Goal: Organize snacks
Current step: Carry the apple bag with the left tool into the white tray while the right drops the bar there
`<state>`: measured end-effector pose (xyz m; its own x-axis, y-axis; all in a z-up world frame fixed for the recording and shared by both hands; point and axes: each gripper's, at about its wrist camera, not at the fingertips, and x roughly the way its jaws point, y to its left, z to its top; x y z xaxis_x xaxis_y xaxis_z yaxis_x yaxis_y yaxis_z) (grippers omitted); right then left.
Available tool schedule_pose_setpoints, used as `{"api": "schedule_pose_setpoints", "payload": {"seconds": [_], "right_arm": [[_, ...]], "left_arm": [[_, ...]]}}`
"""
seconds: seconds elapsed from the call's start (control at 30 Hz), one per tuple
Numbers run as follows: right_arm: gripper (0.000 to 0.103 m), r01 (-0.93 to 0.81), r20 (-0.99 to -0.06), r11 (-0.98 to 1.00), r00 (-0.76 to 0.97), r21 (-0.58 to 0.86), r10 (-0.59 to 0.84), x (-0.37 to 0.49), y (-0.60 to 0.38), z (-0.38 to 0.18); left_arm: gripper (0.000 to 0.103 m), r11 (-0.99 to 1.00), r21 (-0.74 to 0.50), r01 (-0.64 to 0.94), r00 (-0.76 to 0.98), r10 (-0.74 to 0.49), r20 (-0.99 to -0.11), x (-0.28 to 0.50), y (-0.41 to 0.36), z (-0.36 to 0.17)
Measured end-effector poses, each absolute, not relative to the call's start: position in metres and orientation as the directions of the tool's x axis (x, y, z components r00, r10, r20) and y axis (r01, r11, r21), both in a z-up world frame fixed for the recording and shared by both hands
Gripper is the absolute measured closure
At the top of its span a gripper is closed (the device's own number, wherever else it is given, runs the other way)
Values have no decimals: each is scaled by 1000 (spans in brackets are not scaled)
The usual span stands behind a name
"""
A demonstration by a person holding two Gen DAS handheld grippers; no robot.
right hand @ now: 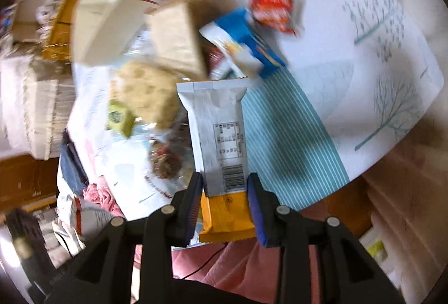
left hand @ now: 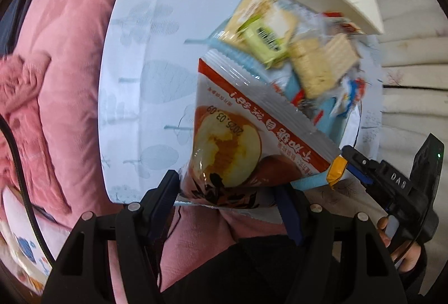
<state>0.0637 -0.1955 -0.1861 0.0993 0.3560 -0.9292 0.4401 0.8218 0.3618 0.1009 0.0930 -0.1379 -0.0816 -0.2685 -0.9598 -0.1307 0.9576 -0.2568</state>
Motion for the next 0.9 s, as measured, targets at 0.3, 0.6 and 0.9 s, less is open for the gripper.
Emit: {"api": "schedule_pose_setpoints", "payload": {"seconds": [0.3, 0.6, 0.9], "right_arm": [[70, 218, -892, 891, 318, 399, 321, 49, -187, -121], [70, 26, -833, 932, 457, 362, 311, 88, -189, -75], [70, -99, -783, 945, 537, 312, 314, 152, -210, -45]], "left_arm": [[36, 967, -256, -17, 73, -254, -964, 120, 68, -76], [36, 976, -216, 28, 180, -218, -959, 158, 37, -52], [36, 977, -214, 12, 247, -210, -946, 212, 2, -44]]}}
